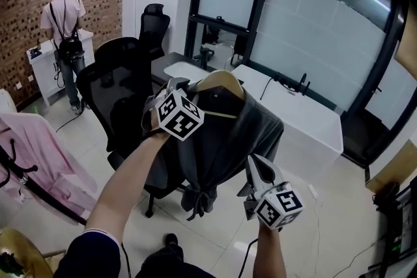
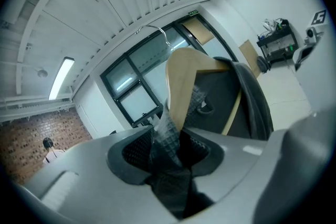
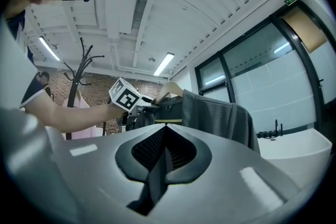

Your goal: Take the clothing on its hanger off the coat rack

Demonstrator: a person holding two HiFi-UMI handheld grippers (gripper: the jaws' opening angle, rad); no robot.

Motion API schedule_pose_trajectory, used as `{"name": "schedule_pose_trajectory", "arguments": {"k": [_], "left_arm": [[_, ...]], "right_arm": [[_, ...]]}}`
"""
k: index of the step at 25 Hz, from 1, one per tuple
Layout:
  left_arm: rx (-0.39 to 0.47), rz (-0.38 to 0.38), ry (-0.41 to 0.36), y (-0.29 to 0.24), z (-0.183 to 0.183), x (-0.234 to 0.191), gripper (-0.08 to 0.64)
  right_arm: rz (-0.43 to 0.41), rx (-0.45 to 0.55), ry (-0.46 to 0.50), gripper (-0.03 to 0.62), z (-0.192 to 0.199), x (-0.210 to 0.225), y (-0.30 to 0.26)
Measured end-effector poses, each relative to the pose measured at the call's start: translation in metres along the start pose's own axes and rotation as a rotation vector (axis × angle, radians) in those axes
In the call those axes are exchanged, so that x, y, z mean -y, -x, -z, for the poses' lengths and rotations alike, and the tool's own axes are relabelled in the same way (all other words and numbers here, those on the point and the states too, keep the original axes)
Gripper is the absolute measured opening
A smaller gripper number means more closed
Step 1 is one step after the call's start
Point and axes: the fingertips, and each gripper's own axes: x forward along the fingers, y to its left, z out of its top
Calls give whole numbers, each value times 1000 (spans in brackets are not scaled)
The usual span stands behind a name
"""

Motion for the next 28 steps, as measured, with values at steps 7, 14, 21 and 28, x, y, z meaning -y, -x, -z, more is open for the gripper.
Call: {"name": "schedule_pose_trajectory", "arguments": {"k": [7,14,21,28], "left_arm": [[-17,-64,27,-53,32,-81,149],[-86,-156,49,-82,82,-158,149],[-183,-275,98,-98,136,-231,143],[-359,-367,77,-104,216,-249,120]], "right_arm": [[-52,7,1,2,1,12,-97],[-130,-16,-23,2,20,13,-174],[-248,-57,-46,2,36,18,-247],[-406,-96,-81,2,58,15,-313]]}}
